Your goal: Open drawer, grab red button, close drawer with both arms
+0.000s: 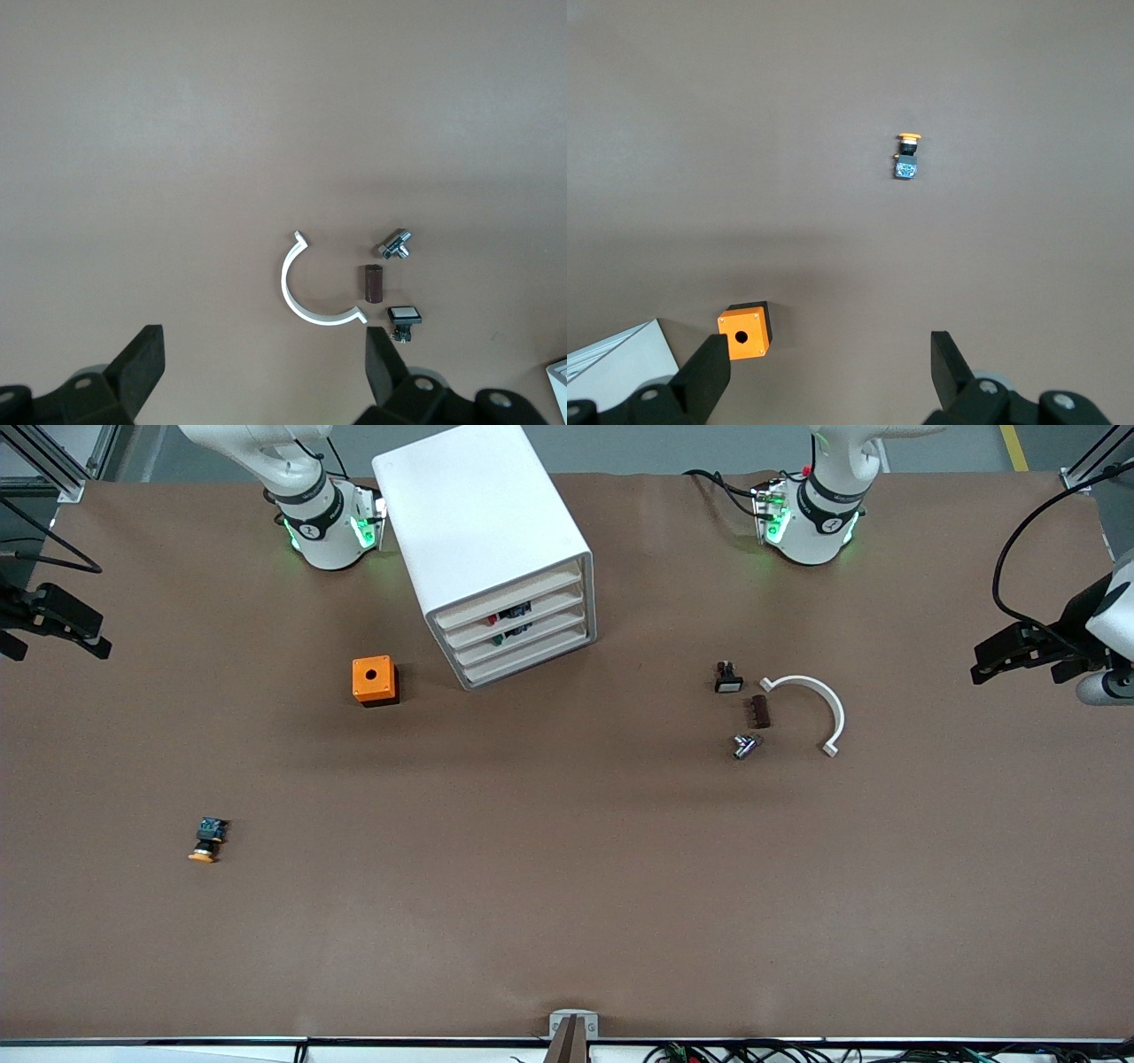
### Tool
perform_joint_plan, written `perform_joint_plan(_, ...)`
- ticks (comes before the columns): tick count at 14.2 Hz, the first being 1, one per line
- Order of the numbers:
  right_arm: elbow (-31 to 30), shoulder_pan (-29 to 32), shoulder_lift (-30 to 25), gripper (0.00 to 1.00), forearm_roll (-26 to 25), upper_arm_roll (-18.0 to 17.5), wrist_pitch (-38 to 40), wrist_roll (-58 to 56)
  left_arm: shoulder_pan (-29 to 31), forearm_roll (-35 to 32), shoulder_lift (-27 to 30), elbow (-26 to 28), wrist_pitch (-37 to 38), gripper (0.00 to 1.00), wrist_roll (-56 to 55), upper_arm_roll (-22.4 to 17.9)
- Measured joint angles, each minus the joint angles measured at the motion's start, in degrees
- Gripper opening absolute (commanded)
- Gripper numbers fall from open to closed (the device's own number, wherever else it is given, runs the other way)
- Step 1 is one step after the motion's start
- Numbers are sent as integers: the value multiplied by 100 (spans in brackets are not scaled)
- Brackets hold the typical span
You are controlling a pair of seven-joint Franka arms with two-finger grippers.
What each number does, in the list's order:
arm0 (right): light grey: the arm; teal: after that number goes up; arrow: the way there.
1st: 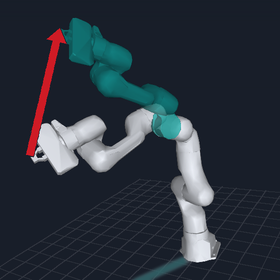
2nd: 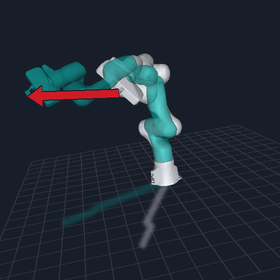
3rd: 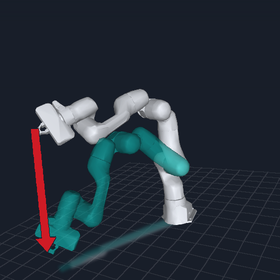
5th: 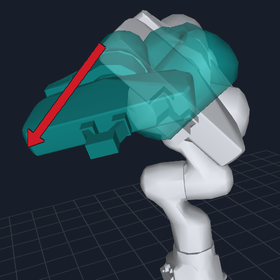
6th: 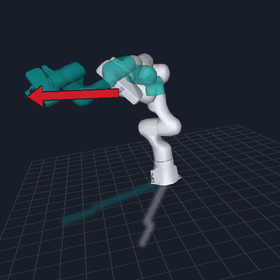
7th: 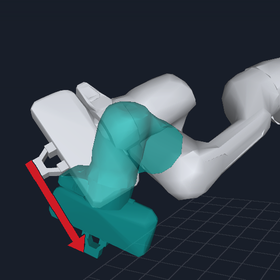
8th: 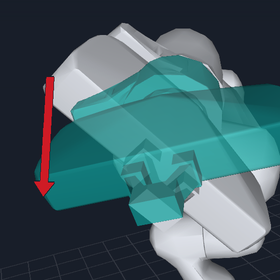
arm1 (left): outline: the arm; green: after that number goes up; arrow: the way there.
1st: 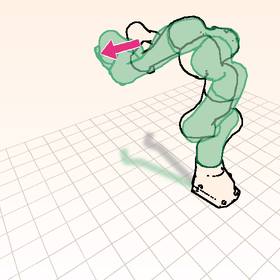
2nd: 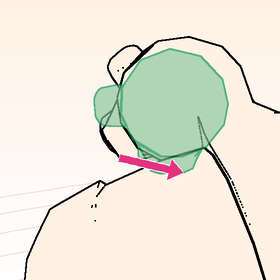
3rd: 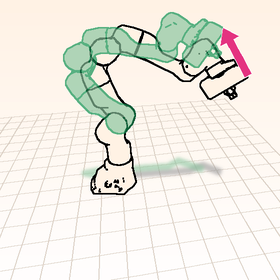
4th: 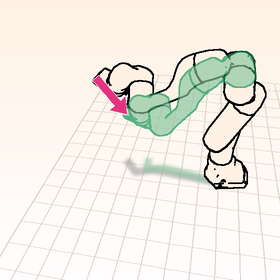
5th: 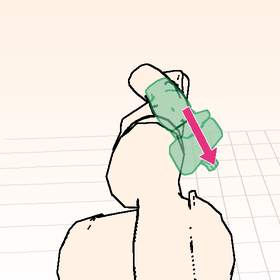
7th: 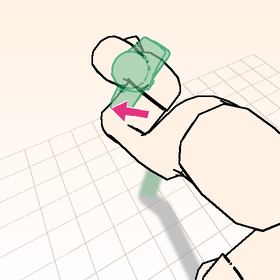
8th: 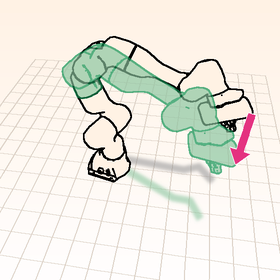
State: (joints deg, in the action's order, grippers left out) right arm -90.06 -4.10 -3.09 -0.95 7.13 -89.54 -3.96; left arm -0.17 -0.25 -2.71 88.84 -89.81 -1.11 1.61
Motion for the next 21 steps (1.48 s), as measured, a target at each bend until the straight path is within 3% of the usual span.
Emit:
perform_joint_plan(9, -34, 2, 1, 100, -2, 5, -25, 2, -158, 0, -333, 75, 37, 100, -1, 52)
perform_joint_plan(12, -58, 4, 1, 100, -3, 10, -31, 2, -391, 18, -577, 82, 389, 100, -368, 75)
perform_joint_plan(15, -61, 4, 2, 100, -3, 10, -34, 2, -788, 369, -1052, -2, 906, 100, -1723, 114)
perform_joint_plan(21, -63, 6, 2, 100, -3, 12, -36, 3, -1187, 2006, -2009, -248, 1398, 100, -5782, 174)
